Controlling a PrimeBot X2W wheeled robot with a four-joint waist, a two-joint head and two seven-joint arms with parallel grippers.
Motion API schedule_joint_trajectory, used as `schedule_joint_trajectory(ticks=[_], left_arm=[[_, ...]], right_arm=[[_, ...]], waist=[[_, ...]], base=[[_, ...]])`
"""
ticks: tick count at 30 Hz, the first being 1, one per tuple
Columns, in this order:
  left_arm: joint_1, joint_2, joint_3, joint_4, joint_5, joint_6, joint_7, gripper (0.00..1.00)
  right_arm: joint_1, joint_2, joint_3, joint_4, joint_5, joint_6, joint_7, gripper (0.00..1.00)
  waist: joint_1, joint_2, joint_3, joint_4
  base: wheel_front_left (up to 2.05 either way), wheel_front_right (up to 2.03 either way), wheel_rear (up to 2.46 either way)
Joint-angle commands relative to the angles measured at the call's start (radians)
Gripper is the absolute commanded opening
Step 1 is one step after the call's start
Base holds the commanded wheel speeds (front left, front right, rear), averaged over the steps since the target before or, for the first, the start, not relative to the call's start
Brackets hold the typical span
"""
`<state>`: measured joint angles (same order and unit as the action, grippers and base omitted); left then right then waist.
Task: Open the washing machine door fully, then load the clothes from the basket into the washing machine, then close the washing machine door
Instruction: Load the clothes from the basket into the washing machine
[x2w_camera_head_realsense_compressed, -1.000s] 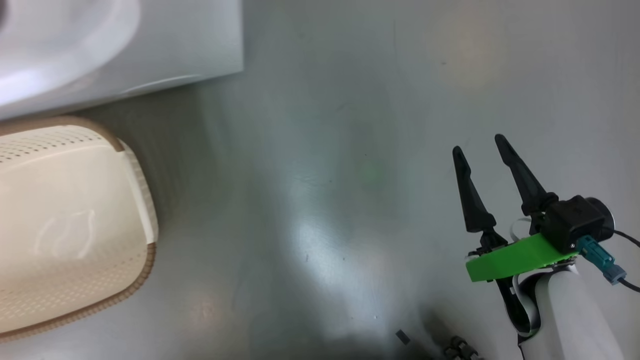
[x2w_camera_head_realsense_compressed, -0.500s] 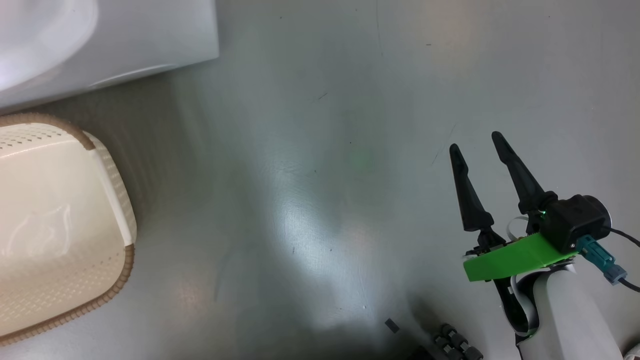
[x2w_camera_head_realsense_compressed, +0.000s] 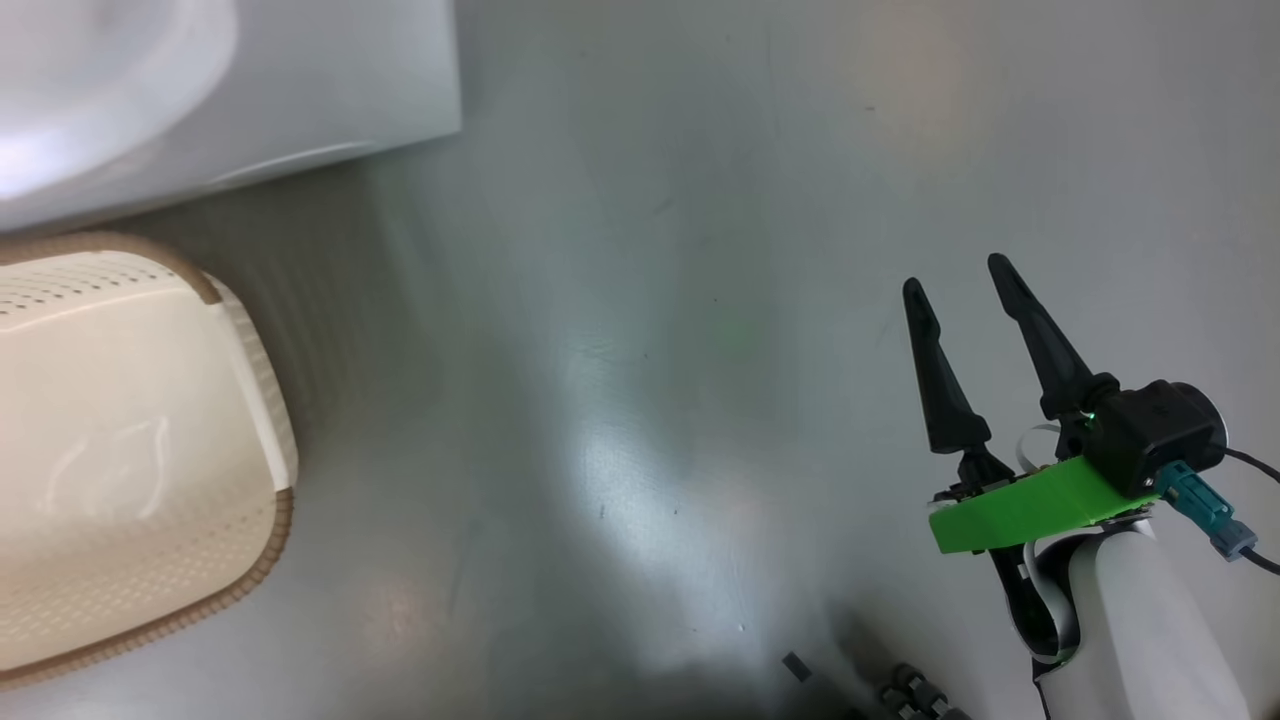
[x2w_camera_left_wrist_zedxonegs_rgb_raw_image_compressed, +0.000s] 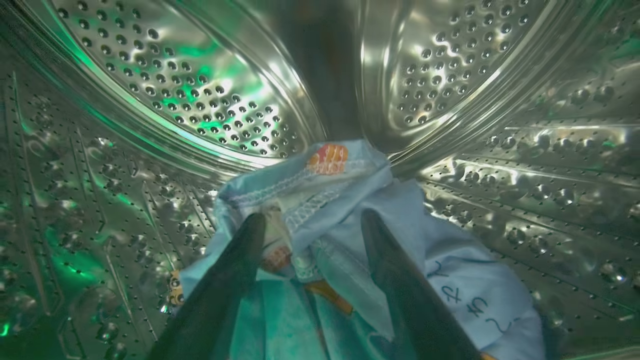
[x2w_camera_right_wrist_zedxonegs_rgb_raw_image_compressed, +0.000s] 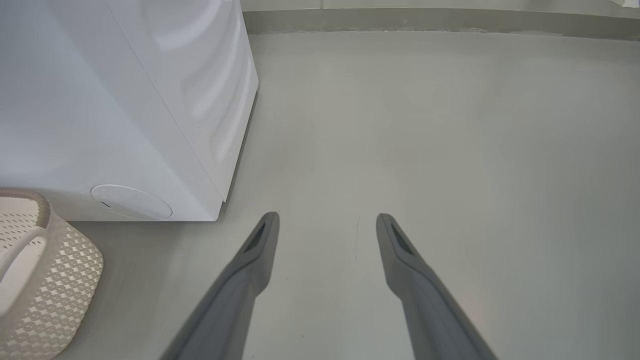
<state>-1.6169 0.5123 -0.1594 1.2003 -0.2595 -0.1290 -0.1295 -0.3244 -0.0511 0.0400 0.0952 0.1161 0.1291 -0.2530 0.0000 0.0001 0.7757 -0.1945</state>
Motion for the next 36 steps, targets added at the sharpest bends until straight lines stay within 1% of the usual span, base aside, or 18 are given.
schedule_joint_trajectory(ticks=[1,7,9,11,17,23,28,36], left_arm=[[0.011,0.048,-0.001,-0.016,0.0,-0.001,-0.014,1.0],[0.059,0.016,-0.025,0.006,-0.024,-0.001,-0.055,1.0],[0.082,0.014,-0.033,0.003,-0.033,-0.002,-0.074,1.0],[0.115,0.01,-0.047,-0.007,-0.039,-0.002,-0.091,1.0],[0.243,-0.008,-0.071,-0.076,-0.105,-0.002,-0.121,1.0],[0.414,-0.017,-0.1,-0.197,-0.175,-0.002,-0.13,1.0],[0.57,-0.022,-0.082,-0.336,-0.201,0.002,-0.132,1.0],[0.862,-0.061,-0.054,-0.593,-0.204,0.08,-0.132,1.0]], right_arm=[[0.031,0.001,0.016,-0.016,-0.007,0.002,-0.009,1.0],[0.051,0.001,0.008,-0.016,-0.025,0.002,-0.009,1.0],[0.056,0.001,0.005,-0.016,-0.03,0.002,-0.009,1.0],[0.064,0.001,0.0,-0.017,-0.034,0.002,-0.009,1.0],[0.091,0.001,-0.01,-0.012,-0.053,0.002,-0.009,1.0],[0.109,0.001,-0.021,-0.011,-0.071,0.002,-0.009,1.0],[0.123,0.001,-0.033,-0.012,-0.087,0.002,-0.008,1.0],[0.151,0.001,-0.058,-0.019,-0.097,0.002,0.005,1.0]], waist=[[0.0,-0.0001,-0.019,0.018],[0.0,-0.0001,-0.065,0.053],[0.0,-0.0001,-0.079,0.063],[0.0,-0.0001,-0.094,0.074],[0.0,-0.0001,-0.141,0.112],[0.0,-0.0001,-0.19,0.154],[0.0,-0.0001,-0.235,0.188],[0.0,-0.0001,-0.339,0.229]], base=[[0.0,0.0,0.0],[0.0,0.0,0.0],[0.0,0.0,0.0],[0.0,0.0,0.0],[0.0,0.0,0.0],[0.0,0.0,0.0],[0.0,0.0,0.0],[0.0,0.0,0.0]])
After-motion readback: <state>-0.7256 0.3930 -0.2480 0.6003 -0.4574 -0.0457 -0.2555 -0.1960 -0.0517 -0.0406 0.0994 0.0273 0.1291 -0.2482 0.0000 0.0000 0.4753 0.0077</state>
